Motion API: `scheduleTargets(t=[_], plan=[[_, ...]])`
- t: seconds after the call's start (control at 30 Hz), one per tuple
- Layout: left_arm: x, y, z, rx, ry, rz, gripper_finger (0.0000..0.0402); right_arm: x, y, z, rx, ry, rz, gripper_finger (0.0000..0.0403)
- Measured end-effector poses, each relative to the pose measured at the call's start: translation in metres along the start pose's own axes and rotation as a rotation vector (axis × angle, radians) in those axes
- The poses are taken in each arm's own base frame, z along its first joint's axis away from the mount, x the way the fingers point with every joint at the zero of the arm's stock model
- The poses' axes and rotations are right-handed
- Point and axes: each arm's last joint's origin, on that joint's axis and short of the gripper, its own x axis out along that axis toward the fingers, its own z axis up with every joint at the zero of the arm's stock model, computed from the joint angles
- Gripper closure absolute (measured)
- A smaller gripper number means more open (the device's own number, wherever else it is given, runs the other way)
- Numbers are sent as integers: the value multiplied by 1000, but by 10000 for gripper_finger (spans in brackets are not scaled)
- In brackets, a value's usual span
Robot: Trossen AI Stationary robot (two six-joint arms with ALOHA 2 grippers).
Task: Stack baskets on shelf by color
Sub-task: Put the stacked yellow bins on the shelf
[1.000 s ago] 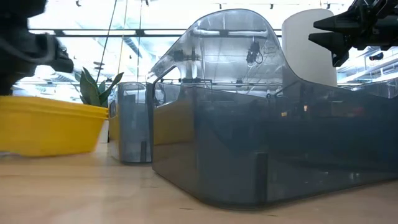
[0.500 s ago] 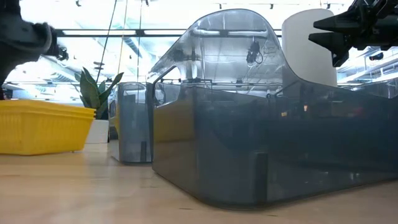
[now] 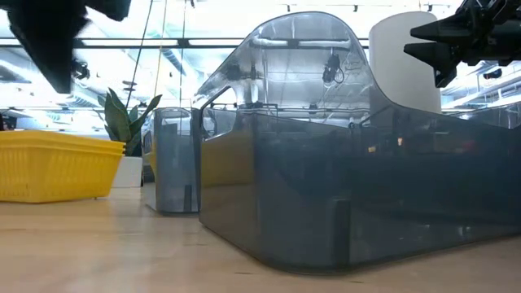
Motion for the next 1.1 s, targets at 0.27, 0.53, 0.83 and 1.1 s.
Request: scheduleTargets(t=[0.27, 0.53, 0.83, 1.1], plan=[[32, -2, 15, -241, 80, 63, 211, 0, 0, 0, 0, 0, 0, 243], [64, -1, 30, -245, 159, -36, 199, 0, 0, 0, 0, -1, 0, 243], [94, 6, 26, -249, 230, -72, 235, 0, 0, 0, 0, 0, 0, 243], [95, 5, 26, -236, 236, -88, 265, 0, 0, 0, 0, -1, 0, 243]])
